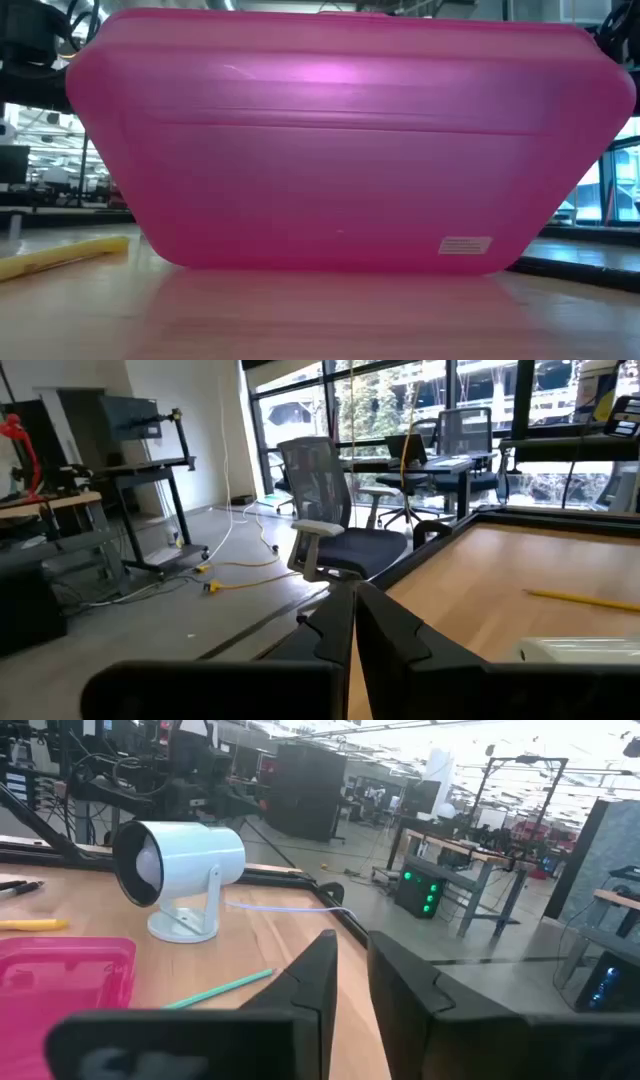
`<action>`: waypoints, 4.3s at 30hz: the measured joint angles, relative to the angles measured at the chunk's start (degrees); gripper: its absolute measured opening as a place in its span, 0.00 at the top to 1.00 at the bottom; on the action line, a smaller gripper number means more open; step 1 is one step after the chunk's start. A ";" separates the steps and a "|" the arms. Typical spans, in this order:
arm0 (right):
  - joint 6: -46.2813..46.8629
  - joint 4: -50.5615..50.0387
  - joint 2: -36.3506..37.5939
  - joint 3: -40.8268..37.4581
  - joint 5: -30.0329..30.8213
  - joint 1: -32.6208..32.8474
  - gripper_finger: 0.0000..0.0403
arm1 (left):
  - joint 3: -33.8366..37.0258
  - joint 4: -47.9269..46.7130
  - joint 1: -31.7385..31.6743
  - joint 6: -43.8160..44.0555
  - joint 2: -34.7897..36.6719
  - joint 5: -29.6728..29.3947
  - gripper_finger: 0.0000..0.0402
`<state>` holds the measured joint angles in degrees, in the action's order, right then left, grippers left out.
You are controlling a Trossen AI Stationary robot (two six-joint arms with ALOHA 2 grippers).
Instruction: Pick & place school supplies into a supply box
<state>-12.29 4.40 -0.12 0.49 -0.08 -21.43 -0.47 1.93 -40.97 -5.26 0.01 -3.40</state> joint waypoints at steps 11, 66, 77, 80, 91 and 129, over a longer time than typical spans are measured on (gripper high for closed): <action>0.00 0.00 0.00 0.00 0.00 0.02 0.84 | 0.00 -0.01 -0.02 0.00 0.00 0.00 0.98; 0.00 0.00 -0.01 0.00 0.00 0.01 0.84 | 0.01 -0.01 -0.02 0.00 0.00 0.00 0.97; 0.00 0.00 -0.02 0.00 0.00 0.00 0.84 | 0.00 0.00 0.00 0.00 0.00 0.00 0.98; 0.00 0.00 -0.01 0.00 0.00 0.01 0.84 | 0.00 -0.02 -0.02 0.00 0.00 0.00 0.97; 0.00 0.00 -0.01 0.01 0.00 0.01 0.84 | 0.01 -0.02 0.00 0.00 0.00 0.00 0.98; 42.54 -34.13 -21.50 27.46 1.41 0.00 0.96 | 0.02 0.00 -0.01 0.00 0.00 0.00 0.97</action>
<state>30.24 -29.73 -21.62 27.95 1.34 -21.43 -0.45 1.93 -40.99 -5.26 0.01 -3.40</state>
